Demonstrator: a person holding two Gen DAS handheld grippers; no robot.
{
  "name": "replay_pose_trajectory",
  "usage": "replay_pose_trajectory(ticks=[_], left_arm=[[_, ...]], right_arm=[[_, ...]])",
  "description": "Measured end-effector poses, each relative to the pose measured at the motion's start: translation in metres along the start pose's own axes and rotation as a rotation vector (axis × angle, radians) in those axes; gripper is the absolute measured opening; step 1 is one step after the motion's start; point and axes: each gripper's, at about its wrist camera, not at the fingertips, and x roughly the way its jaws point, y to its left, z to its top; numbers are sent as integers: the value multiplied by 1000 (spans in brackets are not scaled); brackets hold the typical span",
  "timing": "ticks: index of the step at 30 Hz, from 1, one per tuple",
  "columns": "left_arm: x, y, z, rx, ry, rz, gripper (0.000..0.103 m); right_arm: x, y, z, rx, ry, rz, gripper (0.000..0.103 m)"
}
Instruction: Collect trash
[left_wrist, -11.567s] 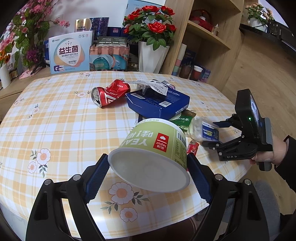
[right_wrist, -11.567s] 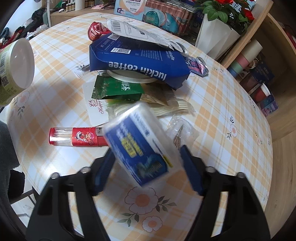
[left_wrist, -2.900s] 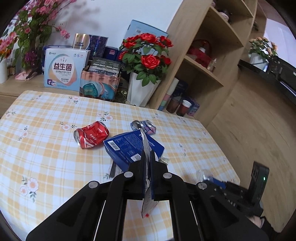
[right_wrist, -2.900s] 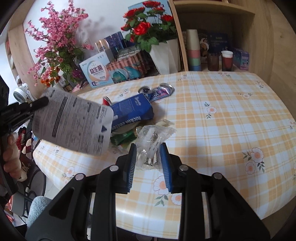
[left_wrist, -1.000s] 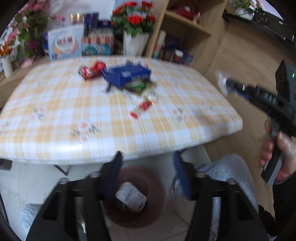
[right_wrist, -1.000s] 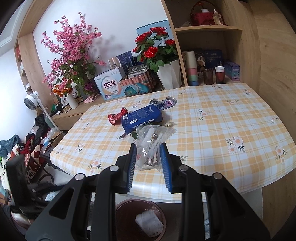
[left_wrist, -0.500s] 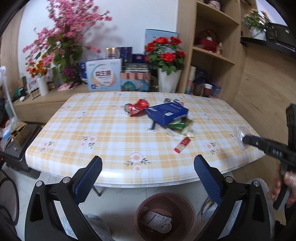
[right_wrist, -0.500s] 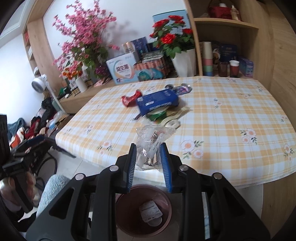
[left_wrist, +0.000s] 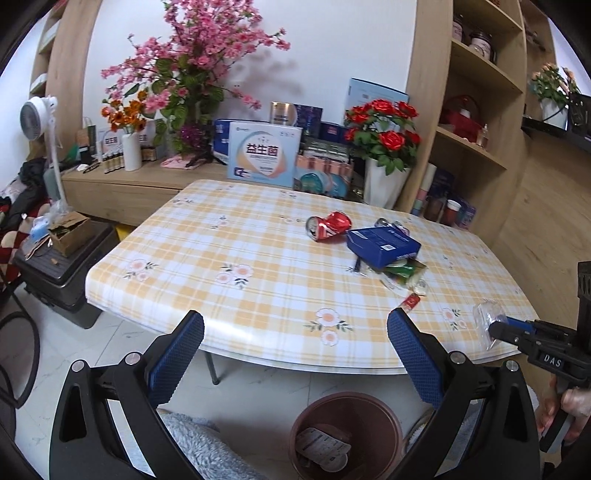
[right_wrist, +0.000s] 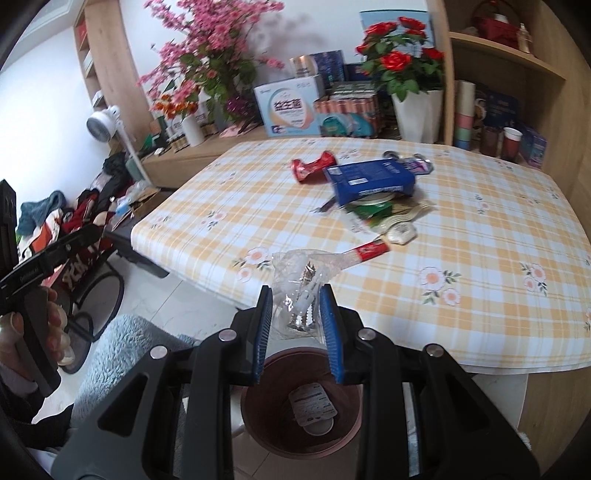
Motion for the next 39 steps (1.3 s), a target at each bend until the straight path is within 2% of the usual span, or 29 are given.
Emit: replay_pose_trajectory(ticks=[4, 8, 12, 15, 23, 33, 39], left_arm=[[-1, 9, -3, -18, 4, 14, 97], [0, 16, -6, -40, 12, 18, 97], [1, 19, -8, -44, 6, 25, 97], [2, 20, -8, -52, 11, 10, 97], [7, 17, -8, -60, 24, -31, 97], [19, 0, -5, -3, 6, 25, 97], [34, -6, -5, 34, 33, 60, 97]], right_arm=[[9, 13, 0, -20, 21, 20, 37], [10, 18, 3, -18, 7, 17, 59], [4, 13, 7, -5, -36, -39, 92], [3, -1, 9, 25, -47, -88, 97], [1, -37, 4, 106, -51, -220, 97], [-5, -69, -2, 153, -64, -280, 97], [-4, -85, -3, 158, -65, -313, 97]])
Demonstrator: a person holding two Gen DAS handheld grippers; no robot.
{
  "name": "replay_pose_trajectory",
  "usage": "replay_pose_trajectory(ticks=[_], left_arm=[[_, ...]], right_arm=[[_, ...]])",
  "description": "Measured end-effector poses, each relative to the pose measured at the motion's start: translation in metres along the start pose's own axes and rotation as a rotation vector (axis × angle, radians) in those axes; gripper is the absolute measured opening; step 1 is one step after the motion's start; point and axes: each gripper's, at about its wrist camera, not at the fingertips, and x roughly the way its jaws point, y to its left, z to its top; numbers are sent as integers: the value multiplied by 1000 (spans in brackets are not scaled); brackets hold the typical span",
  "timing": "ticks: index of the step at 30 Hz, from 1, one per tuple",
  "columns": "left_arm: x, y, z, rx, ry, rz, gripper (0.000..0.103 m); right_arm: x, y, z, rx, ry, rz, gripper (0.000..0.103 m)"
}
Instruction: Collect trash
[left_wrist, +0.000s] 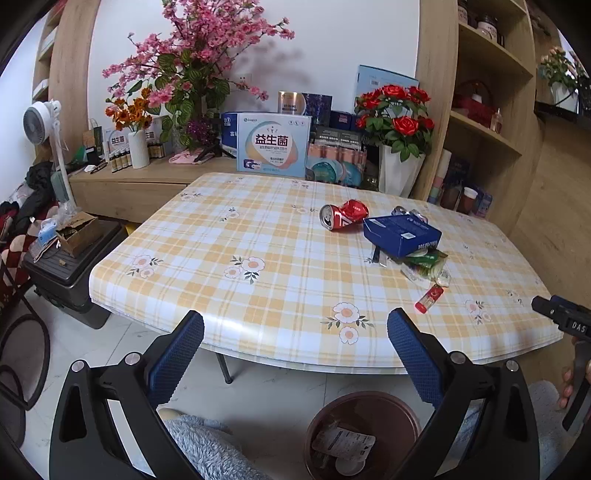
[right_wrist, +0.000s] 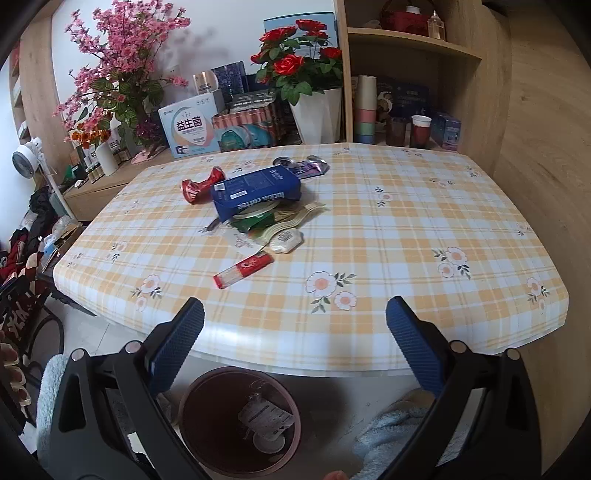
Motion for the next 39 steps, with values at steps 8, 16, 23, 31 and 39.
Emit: replay_pose_trajectory(ticks=[8, 16, 23, 31, 39], left_arm=[[14, -12, 2, 1, -37, -42, 97], [40, -30, 11, 29, 39, 0, 97], [56, -33, 14, 34, 54, -7, 97], [79, -17, 28, 10, 72, -12, 97], [104, 11, 25, -57, 86, 0, 97]], right_arm=[[18, -20, 0, 28, 18, -22, 97], [47, -26, -1, 40, 77, -16, 97], [71, -12, 6, 23, 136, 33, 97], [121, 28, 9, -12, 262, 119, 82], [178, 63, 25, 61, 336, 123, 69]])
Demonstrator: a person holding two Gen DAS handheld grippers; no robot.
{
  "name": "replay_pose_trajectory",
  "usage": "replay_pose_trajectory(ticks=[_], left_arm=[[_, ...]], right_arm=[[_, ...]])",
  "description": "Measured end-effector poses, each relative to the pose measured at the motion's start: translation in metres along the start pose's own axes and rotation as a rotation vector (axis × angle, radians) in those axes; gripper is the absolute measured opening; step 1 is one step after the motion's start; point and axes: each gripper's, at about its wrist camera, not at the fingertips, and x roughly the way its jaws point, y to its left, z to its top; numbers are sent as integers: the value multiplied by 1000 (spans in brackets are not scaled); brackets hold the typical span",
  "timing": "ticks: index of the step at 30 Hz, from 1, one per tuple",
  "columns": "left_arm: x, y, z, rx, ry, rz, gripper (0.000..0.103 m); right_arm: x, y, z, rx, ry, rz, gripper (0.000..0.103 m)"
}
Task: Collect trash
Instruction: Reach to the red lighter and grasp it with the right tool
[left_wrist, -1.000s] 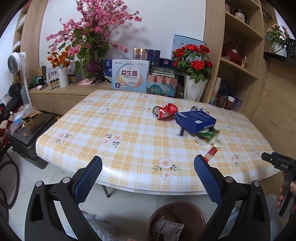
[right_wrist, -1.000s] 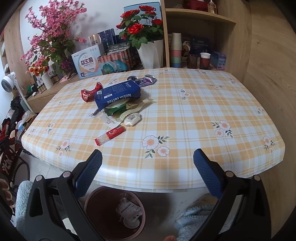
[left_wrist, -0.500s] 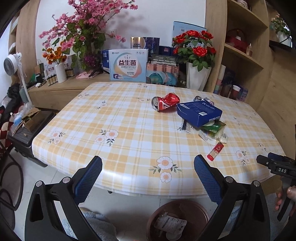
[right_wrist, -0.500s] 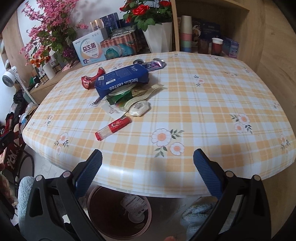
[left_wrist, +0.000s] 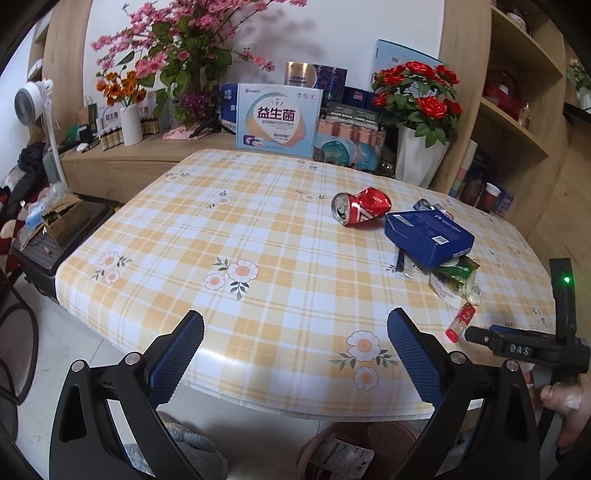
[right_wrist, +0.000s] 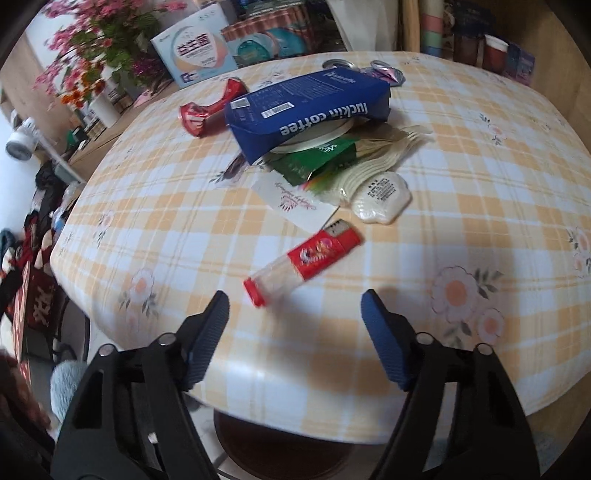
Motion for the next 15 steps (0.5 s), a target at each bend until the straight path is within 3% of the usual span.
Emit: replay_pose_trajectory(ticks=[5, 7, 13, 15], left_arm=[[13, 6, -3, -2, 14, -16, 97], [18, 9, -3, -9, 18, -22, 97], [27, 9, -5, -17, 29, -39, 97], [30, 8, -6, -17, 36, -49, 97]], right_arm=[[20, 4, 14, 84, -2, -61, 62], [25, 12, 17, 52, -7, -111, 57], [30, 22, 15, -72, -24, -138, 40], [28, 19, 12, -103, -25, -138, 28]])
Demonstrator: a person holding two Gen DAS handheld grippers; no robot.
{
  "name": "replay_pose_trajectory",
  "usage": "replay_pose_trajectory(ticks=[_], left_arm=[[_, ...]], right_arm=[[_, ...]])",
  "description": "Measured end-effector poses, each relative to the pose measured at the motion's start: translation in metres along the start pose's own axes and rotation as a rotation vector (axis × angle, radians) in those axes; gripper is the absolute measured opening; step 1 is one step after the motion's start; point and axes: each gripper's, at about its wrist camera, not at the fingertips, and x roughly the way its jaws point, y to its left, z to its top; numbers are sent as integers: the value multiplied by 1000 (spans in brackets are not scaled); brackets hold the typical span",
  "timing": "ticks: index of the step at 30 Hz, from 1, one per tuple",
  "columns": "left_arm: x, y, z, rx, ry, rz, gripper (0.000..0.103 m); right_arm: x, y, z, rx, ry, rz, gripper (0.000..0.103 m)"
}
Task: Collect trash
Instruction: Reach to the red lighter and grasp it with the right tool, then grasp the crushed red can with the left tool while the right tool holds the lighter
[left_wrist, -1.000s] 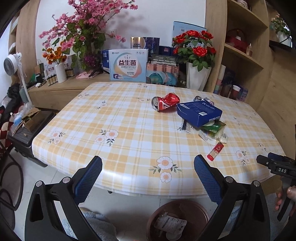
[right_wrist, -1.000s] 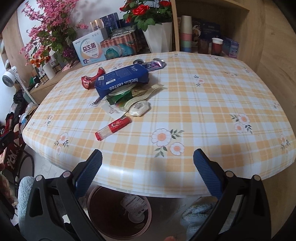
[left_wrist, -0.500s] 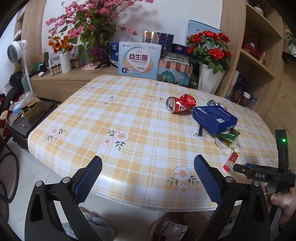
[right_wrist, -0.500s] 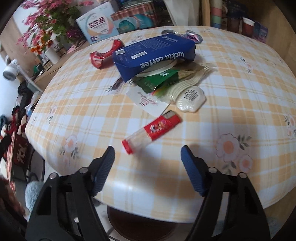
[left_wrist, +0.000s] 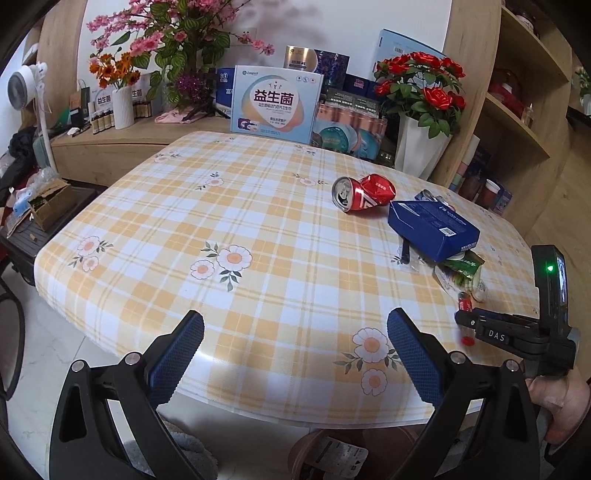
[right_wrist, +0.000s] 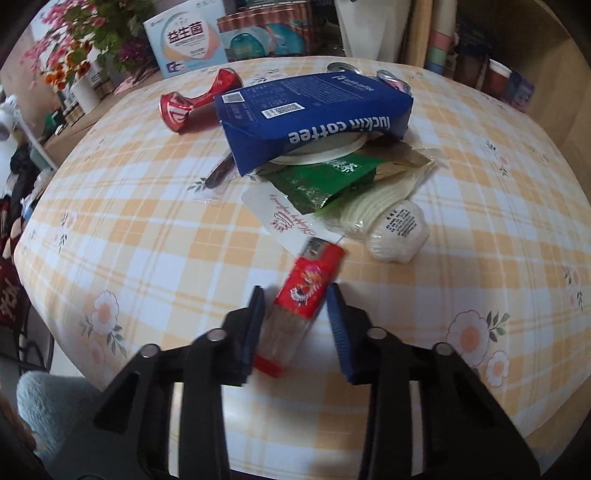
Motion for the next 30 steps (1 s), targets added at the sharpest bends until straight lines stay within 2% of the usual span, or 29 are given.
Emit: replay_pose_trajectory(ticks=[7, 12, 17, 19, 21, 24, 30], left_arm=[[10, -13, 4, 54, 6, -24, 97], [37, -32, 24, 223, 2, -45, 97], [73, -67, 57, 400, -48, -49, 94], [93, -88, 67, 507, -40, -17, 93], [116, -105, 78, 601, -36, 17, 85], [139, -114, 94, 618, -29, 11, 79], [174, -140, 106, 771, -49, 35, 76]], right_arm=[[-15, -31, -8, 49, -27, 57, 26], [-32, -48, -10, 86, -77, 98, 26], [-39, -64, -11, 158, -102, 124, 26], [-42, -72, -12, 192, -107, 133, 26], [-45, -80, -12, 217, -113, 140, 26], [-50, -90, -13, 235, -122, 139, 26], [-55, -117, -12, 290, -138, 121, 26]])
